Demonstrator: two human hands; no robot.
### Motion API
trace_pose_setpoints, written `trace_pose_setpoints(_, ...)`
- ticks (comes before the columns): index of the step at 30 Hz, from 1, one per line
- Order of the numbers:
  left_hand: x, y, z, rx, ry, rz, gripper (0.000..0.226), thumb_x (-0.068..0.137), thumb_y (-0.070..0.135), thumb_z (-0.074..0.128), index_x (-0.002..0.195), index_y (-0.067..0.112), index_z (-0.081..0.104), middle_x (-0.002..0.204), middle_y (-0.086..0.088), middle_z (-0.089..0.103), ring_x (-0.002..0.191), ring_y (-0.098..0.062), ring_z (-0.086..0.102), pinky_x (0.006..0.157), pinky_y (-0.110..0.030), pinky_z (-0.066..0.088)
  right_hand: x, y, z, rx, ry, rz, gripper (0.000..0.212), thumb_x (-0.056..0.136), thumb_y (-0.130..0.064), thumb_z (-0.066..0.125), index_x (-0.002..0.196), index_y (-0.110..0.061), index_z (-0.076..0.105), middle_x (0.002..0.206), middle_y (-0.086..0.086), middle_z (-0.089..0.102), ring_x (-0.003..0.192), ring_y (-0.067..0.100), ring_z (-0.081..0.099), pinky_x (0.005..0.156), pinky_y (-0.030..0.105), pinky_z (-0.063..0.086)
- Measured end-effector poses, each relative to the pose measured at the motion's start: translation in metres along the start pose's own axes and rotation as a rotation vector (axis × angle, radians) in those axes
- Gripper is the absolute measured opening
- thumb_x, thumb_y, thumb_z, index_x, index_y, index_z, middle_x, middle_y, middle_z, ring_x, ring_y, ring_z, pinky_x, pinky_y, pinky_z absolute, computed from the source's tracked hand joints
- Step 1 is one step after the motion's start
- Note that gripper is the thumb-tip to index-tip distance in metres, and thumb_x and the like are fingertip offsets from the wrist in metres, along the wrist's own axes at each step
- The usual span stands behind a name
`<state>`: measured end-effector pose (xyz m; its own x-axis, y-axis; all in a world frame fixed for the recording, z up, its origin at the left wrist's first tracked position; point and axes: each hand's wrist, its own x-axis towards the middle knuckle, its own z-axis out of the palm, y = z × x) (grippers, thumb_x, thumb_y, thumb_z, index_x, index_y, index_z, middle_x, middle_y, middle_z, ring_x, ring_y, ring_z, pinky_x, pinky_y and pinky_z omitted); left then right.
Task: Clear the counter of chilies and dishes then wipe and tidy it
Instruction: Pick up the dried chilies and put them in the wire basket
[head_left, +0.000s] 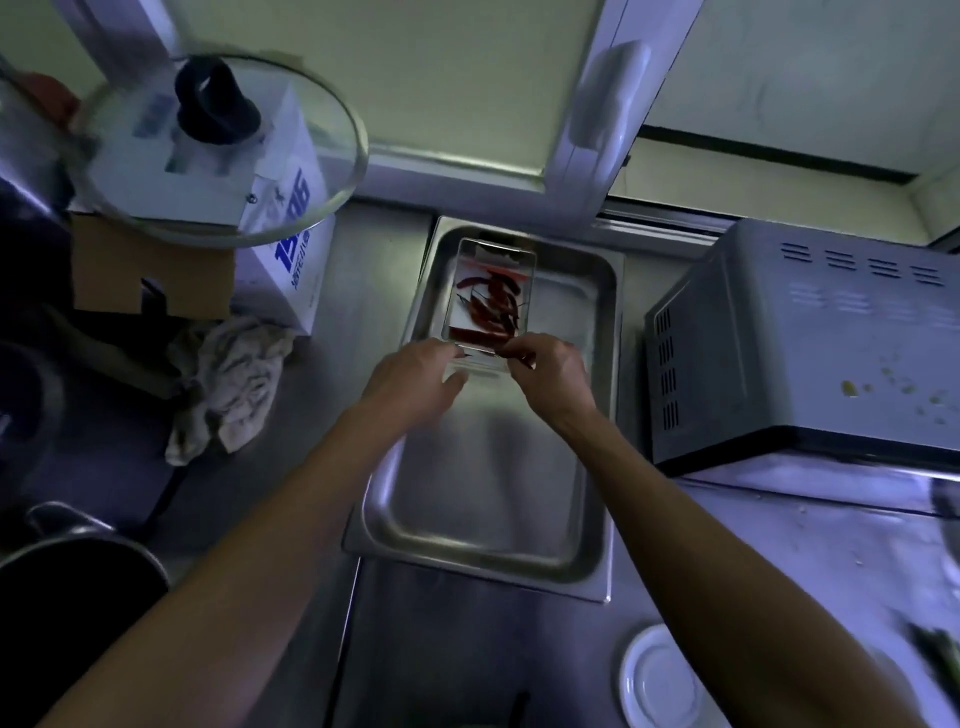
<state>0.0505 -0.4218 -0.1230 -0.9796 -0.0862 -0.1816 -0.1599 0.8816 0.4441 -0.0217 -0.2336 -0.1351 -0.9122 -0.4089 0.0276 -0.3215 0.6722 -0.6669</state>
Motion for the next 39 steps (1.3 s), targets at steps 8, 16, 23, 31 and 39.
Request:
trace_pose_setpoints(8,0.053,-0.023,-0.001,-0.074,0.027,0.023,0.036,0.096,0.042,0.055,0.126,0.023,0.061,0.12,0.002,0.065,0.106,-0.022,0.061,0.077,-0.032,0.043,0.059,0.007,0.02,-0.043,-0.011,-0.036,0.02,0.09,-0.008,0.067,0.108,-0.012,0.075,0.104,0.007,0.073,0.091,0.019,0.067,0.084,0.037,0.056)
trace_pose_setpoints(16,0.074,-0.039,0.013,-0.152,0.018,0.016,0.034,0.096,0.037,0.056,0.125,0.021,0.063,0.121,0.0,0.064,0.107,-0.023,0.059,0.08,-0.031,0.044,0.098,0.019,0.041,-0.16,-0.089,-0.053,0.018,0.092,-0.011,0.062,0.104,-0.015,0.075,0.098,0.006,0.073,0.09,0.022,0.064,0.083,0.042,0.052)
trace_pose_setpoints(23,0.064,-0.035,0.017,-0.153,0.025,0.014,0.034,0.096,0.034,0.058,0.126,0.019,0.063,0.128,-0.001,0.063,0.114,-0.025,0.059,0.09,-0.038,0.05,0.075,0.026,0.033,-0.123,-0.028,-0.027,0.021,0.087,-0.008,0.065,0.105,-0.011,0.075,0.102,0.008,0.074,0.095,0.026,0.064,0.084,0.044,0.052)
trace_pose_setpoints(31,0.017,0.005,0.026,-0.05,-0.023,0.021,0.037,0.095,0.038,0.058,0.129,0.021,0.061,0.136,-0.001,0.059,0.122,-0.026,0.057,0.097,-0.041,0.049,-0.024,0.032,0.001,-0.06,-0.032,0.007,0.031,0.092,-0.014,0.066,0.123,-0.014,0.066,0.124,0.003,0.067,0.115,0.02,0.06,0.099,0.033,0.047)
trace_pose_setpoints(39,-0.033,0.072,0.06,0.032,-0.093,0.154,0.04,0.097,0.041,0.054,0.133,0.024,0.058,0.139,0.003,0.057,0.124,-0.022,0.055,0.099,-0.043,0.048,-0.142,0.055,-0.031,-0.048,0.089,0.09,0.032,0.085,-0.009,0.07,0.118,-0.011,0.07,0.118,0.006,0.07,0.107,0.025,0.066,0.089,0.032,0.052)
